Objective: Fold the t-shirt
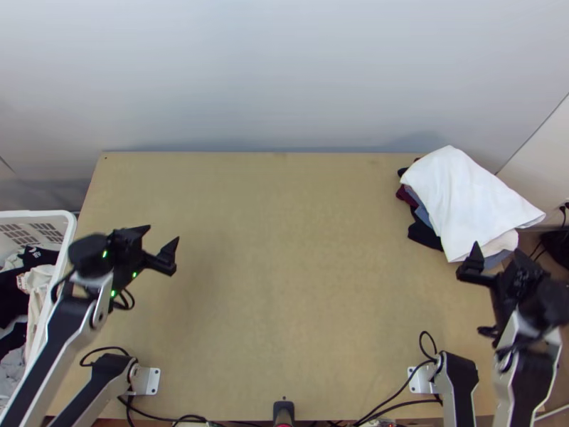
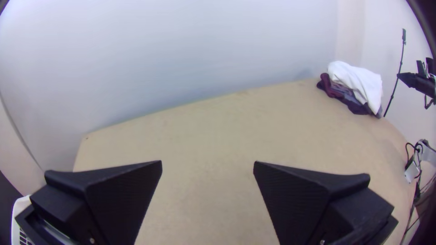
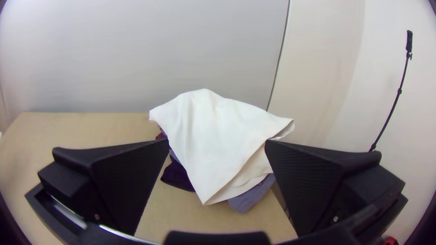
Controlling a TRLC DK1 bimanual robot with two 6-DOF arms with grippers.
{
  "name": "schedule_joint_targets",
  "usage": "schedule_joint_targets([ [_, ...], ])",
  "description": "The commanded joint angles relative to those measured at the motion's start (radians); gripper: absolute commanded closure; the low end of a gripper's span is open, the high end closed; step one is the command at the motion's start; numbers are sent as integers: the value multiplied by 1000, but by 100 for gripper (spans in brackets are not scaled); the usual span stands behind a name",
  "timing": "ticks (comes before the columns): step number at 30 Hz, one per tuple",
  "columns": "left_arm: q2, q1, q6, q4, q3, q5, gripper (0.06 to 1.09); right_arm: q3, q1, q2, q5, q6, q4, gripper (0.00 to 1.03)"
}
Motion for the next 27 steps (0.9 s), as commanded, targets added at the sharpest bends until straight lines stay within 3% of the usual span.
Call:
schedule_joint_targets([
  [1,-288,9,5,142,-217,-25,10,-161,20,-263,44,-26,44,5],
  [6,-472,9,163,214,-379,-25,10,-194,49,-316,42,-46,67,5],
  [12,-796,14,194,208,-530,-11,10,-229,165,-302,44,-52,161,5],
  [16,-793,12,128,236,-525,-10,10,-278,192,-282,42,-60,277,5],
  [22,-793,6,-101,248,-551,49,10,-356,327,-385,62,-57,300,5],
  [27,-794,3,-102,227,-550,53,10,-421,306,-417,64,-86,302,5],
])
